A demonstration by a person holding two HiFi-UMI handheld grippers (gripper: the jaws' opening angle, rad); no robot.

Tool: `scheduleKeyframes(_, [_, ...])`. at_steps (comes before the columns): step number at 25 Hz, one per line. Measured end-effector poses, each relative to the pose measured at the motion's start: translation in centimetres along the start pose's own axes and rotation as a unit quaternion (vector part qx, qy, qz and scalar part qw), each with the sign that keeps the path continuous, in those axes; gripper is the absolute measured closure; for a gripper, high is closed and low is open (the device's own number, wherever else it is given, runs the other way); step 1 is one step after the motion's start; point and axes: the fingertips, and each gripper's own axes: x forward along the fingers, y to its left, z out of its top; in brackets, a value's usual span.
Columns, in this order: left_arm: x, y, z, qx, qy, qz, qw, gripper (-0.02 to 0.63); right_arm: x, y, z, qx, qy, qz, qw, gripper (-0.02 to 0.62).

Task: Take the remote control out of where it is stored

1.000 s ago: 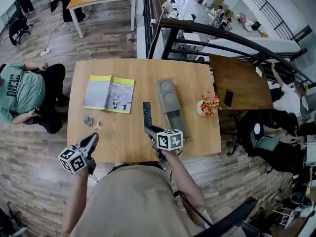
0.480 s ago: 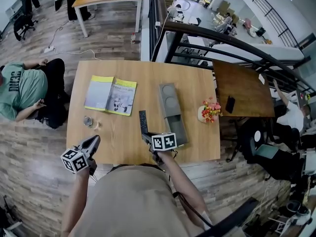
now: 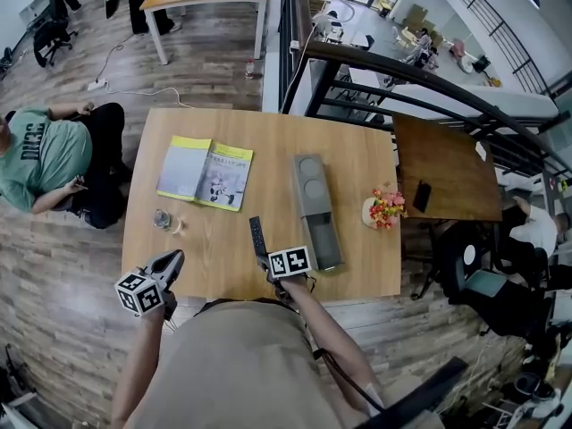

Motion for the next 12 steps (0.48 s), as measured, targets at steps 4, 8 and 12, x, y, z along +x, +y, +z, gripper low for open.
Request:
scheduleKeyframes(4, [0.3, 0.0, 0.1, 0.004, 0.002, 0.006, 1.0000, 0.603, 1.8, -2.0, -1.1, 0.015, 0.021, -0.015, 1.000, 0.499])
scheduleKeyframes(8, [0.3, -0.3, 0.0, 0.004, 0.004, 0.010, 0.9999, 0.603, 2.9, -3.6, -2.4, 0.020, 0.047, -0.031, 0.998, 0.499])
scheduleKeyframes(12, [0.6, -0.5, -0.5, 0.001, 0.005, 0.015, 0.9999, 0.603, 4.3, -5.2, -3.3, 0.027, 0.064, -0.036, 0.997, 0.499])
